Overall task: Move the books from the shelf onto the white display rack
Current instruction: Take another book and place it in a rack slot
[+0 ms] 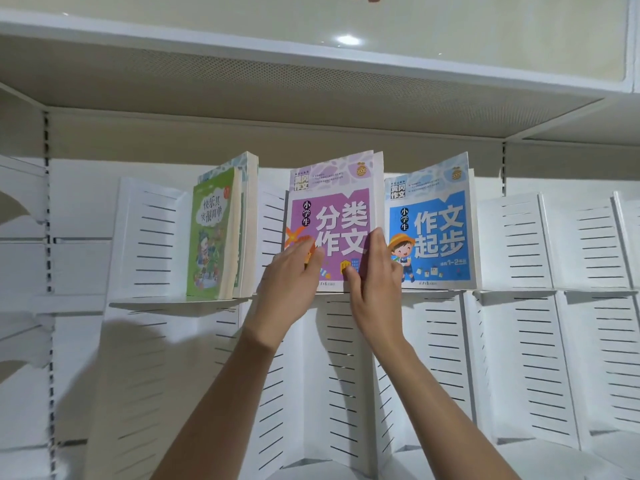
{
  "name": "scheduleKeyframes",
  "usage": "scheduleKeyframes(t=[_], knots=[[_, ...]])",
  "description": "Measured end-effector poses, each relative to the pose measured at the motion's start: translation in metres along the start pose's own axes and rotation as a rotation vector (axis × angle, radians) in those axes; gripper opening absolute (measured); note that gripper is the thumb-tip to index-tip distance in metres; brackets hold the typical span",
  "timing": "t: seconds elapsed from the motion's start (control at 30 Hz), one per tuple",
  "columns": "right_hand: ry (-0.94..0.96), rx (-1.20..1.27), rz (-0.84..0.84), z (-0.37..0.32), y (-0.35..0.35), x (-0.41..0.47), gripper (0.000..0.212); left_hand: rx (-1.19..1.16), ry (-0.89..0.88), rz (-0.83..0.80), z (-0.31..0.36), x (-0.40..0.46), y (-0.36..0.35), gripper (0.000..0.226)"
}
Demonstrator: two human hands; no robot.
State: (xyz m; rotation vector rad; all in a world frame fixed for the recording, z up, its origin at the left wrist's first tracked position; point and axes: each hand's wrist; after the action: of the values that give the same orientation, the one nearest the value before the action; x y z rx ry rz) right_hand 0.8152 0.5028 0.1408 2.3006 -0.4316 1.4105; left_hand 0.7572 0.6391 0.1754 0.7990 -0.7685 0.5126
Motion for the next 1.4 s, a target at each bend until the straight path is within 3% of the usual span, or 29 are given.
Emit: scheduleKeyframes(t=[0.33,0.5,0.63,0.9,1.03,1.3,1.4], knots=[[0.043,-0.012,-0.022,-0.008,0.007,0.009,0.074,-0.227,0.186,-0.155,0.01,0.01,0.006,0.055],[0.081,-0.092,-0.059,-0.006,0.002,0.019,0.064,-0.302,0.284,-0.241,0.01,0.018,0.009,0.066],[0.086,-0.134,-0.034,0.0,-0.004,0.018,0.059,-0.227,0.287,-0.176,0.01,0.022,0.004,0.083],[0.067,-0.044,-0.127,0.007,0.006,0.021,0.071,-0.033,0.217,-0.124,0.025,-0.001,-0.003,0.062],[0.034,0.033,-0.208,0.007,0.025,0.012,0.081,-0.068,0.158,-0.086,0.036,-0.011,-0.003,0.054],[0.04,0.173,-0.075,-0.016,0.073,-0.039,0.057,-0.067,-0.047,0.034,0.053,-0.06,0.005,0.053],[0.06,0.166,-0.042,-0.029,0.094,-0.056,0.056,0.129,-0.223,0.145,0.053,-0.093,0.009,0.062]])
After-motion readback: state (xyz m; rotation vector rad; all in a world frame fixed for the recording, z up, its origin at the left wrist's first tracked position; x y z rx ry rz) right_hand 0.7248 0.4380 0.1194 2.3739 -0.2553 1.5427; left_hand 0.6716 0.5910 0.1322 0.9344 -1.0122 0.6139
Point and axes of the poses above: each hand's wrist, its own x-axis towards the middle knuckle, its own y-axis out of the back of the hand, z = x × y, and after that the axes turned 4 degrees about -y, right-handed
